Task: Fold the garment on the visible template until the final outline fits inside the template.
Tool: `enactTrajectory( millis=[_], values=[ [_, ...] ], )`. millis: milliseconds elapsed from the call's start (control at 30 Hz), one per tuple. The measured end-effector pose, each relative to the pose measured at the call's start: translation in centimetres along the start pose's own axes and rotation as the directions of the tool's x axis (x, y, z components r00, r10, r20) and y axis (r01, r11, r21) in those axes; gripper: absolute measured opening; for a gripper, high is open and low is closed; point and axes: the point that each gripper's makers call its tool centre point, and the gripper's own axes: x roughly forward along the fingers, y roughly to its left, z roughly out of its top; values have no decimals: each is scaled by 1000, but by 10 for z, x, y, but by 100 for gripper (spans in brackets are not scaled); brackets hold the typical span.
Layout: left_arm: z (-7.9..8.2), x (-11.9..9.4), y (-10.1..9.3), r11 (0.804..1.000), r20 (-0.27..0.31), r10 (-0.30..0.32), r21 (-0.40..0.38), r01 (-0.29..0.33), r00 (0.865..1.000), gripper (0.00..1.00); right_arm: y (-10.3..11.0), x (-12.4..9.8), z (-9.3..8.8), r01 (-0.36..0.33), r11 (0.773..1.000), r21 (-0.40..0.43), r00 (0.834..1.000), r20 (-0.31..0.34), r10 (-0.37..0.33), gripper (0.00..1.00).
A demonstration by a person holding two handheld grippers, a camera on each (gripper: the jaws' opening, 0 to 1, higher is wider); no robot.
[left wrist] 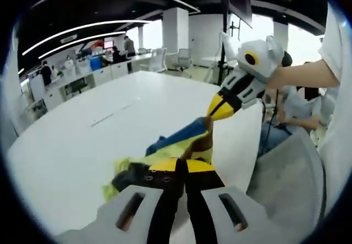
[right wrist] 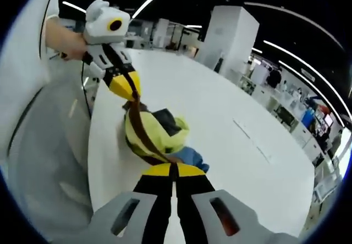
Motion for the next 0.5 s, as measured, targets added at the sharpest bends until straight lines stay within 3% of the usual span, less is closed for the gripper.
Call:
enactTrajectory(
  millis=[300, 500],
  values=[
    [4, -14, 4, 999, 26, 28, -30, -27, 999, 0, 3, -8, 22, 29, 999, 16, 999, 13, -29, 1],
    [14, -25, 9, 998, 60, 49, -41, -47, 997, 0, 1, -16, 35, 67, 998, 5, 998, 10, -67, 1]
  ],
)
